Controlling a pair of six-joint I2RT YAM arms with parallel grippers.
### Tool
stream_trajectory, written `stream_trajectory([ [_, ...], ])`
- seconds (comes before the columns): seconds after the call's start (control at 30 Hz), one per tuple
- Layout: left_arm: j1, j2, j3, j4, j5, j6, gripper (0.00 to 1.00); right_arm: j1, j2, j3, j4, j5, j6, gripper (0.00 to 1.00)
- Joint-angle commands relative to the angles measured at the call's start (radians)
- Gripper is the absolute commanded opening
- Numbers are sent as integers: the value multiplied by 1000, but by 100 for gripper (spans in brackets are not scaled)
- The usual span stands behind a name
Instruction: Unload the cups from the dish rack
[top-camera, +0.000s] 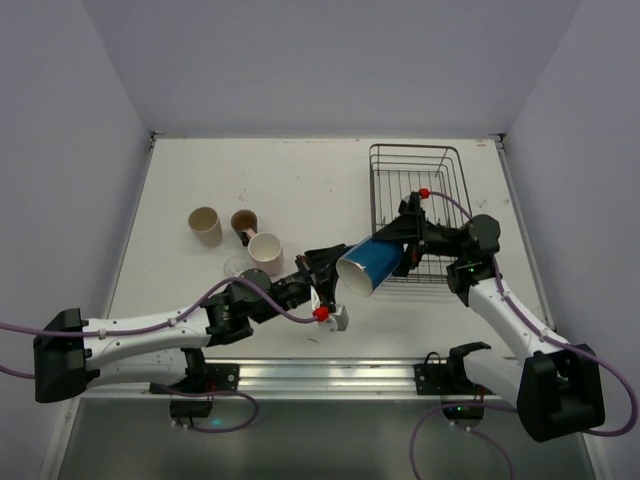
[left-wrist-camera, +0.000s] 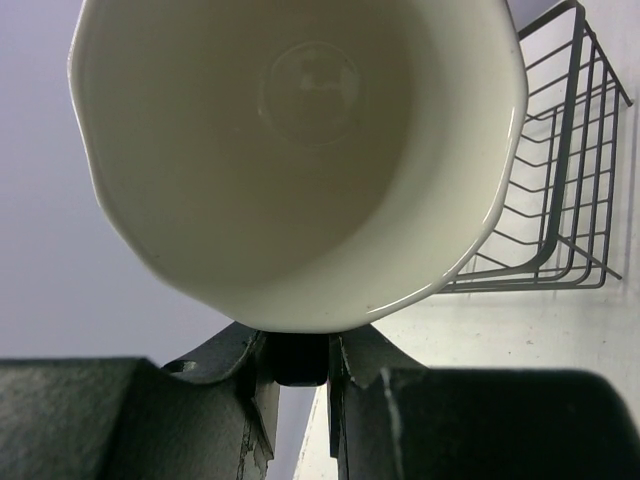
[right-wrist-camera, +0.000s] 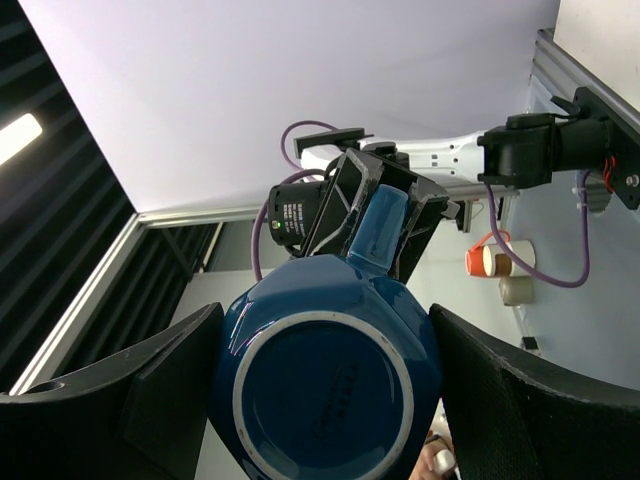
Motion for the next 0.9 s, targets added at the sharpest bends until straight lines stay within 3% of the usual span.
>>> stream_trajectory([
  [0.0, 2, -10, 45, 20, 34, -26, 0, 9, -6, 64, 74, 4, 293, 0],
  [0.27, 12, -12, 76, -17, 60, -52, 0, 9, 1, 82, 68, -2, 271, 2],
  [0.47, 21, -31, 85, -34, 109, -81, 0, 8, 10, 89, 66, -6, 260, 22],
  [0.7, 22, -61, 82, -60, 135, -99, 0, 8, 18, 105, 63, -17, 248, 59],
  [0.87, 25, -67, 80, -60, 146, -108, 0, 6, 10, 113, 23, -29, 216, 76],
])
